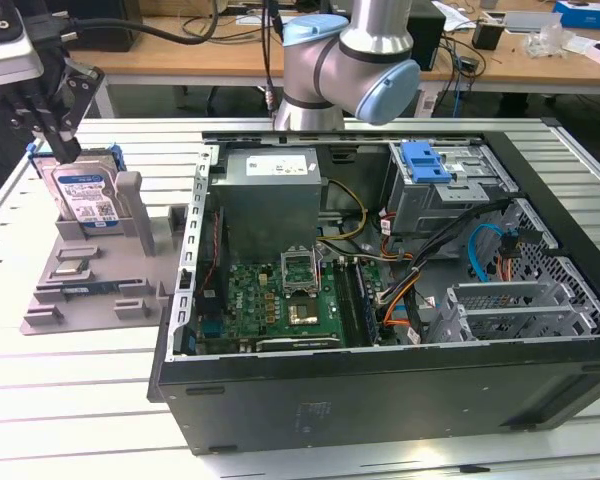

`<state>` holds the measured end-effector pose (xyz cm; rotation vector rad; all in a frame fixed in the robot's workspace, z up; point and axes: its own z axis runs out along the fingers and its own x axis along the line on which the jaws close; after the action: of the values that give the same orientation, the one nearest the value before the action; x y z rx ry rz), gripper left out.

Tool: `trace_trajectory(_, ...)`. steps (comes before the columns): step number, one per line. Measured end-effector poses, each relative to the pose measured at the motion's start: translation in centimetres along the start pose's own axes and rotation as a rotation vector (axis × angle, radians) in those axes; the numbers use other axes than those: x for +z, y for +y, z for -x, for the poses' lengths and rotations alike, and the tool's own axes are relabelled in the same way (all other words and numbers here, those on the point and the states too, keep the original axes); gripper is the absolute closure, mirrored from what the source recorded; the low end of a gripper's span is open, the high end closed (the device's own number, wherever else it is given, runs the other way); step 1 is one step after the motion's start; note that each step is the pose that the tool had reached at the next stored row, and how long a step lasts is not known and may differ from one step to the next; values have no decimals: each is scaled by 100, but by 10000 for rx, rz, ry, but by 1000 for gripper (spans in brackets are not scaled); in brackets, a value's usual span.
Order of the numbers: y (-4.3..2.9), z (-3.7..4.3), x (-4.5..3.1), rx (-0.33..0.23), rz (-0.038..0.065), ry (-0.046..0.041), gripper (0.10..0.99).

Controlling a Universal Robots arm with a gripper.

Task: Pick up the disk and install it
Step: 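Reach for the disk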

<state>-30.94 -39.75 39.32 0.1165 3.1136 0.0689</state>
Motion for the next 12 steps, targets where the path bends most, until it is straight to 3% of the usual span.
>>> trace_trajectory(5,93,-118,2,1,-4,1,984)
trace_trajectory(7,140,-219,4,1,-5,0,984)
trace_trajectory(12,143,-356,2,0,-5,1,984)
